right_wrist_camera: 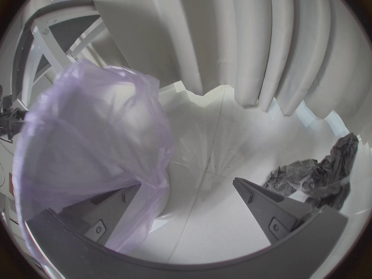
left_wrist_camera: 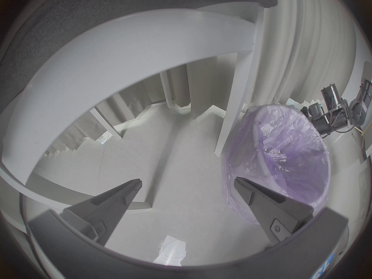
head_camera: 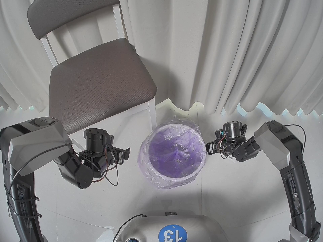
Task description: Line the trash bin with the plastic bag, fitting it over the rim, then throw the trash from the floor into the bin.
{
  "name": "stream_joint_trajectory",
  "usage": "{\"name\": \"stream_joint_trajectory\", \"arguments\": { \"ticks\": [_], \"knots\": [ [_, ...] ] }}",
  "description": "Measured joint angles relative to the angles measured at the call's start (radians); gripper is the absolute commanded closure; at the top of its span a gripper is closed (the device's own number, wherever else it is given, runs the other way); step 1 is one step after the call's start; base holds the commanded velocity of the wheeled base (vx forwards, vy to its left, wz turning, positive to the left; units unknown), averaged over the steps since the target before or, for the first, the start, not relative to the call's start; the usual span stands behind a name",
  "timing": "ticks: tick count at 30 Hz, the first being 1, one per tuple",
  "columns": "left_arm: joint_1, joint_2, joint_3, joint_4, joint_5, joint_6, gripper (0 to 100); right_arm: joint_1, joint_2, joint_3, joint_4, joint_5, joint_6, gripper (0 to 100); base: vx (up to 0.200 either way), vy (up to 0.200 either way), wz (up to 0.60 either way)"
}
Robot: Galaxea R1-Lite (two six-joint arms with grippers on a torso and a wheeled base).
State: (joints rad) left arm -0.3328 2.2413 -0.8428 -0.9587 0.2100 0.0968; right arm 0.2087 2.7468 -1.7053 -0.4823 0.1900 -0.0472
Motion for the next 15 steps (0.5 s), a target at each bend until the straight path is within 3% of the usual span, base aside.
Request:
{"name": "stream_joint_trajectory", "arguments": {
  "ticks": [7, 15],
  "knots": [
    [-0.003, -0.004, -0.005, -0.025, 0.000, 0.000, 0, -0.006, 0.126, -0.243, 0.238, 0.044, -0.041, 0, 0.000, 0.000, 0.00],
    [-0.020, 0.004, -0.011, -0.050, -0.002, 0.000, 0, -0.037, 0.171, -0.268, 0.249, 0.061, -0.049, 0, 0.000, 0.000, 0.00]
  ]
}}
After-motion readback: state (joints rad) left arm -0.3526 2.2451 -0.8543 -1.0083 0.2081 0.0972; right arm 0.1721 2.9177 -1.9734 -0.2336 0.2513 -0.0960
